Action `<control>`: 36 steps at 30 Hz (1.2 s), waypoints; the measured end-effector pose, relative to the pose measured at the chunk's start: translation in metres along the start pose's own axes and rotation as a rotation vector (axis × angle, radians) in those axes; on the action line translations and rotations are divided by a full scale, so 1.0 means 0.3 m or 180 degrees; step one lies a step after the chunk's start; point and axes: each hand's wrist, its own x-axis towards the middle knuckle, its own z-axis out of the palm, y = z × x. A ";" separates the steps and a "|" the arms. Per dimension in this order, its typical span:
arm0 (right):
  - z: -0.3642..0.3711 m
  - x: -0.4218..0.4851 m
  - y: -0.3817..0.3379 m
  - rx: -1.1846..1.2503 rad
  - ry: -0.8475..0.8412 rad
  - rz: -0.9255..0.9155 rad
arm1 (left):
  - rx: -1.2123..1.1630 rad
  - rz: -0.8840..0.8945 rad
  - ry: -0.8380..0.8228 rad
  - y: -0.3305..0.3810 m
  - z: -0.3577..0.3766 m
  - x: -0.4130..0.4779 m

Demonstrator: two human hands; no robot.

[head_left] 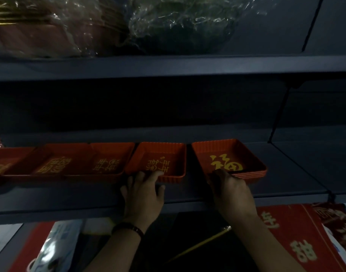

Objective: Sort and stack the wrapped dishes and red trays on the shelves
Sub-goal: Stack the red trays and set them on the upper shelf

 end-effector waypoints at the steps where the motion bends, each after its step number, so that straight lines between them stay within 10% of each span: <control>1: -0.005 -0.011 -0.017 0.0017 0.0090 -0.0026 | 0.0054 0.0038 0.0097 -0.002 -0.001 -0.006; 10: 0.145 -0.115 -0.182 0.0646 -0.1045 -0.0568 | -0.0108 0.0357 -0.0103 0.036 -0.041 -0.117; 16: 0.146 -0.131 -0.195 0.0621 -0.0773 -0.0594 | -0.0484 0.0612 0.0381 -0.094 -0.121 -0.165; 27: 0.093 -0.228 -0.248 0.0343 -0.1228 -0.0675 | -0.0571 0.0762 -0.0386 -0.186 -0.123 -0.225; 36: 0.080 -0.289 -0.250 0.1018 -0.0828 -0.0514 | -0.0638 0.0070 -0.0288 -0.302 -0.203 -0.254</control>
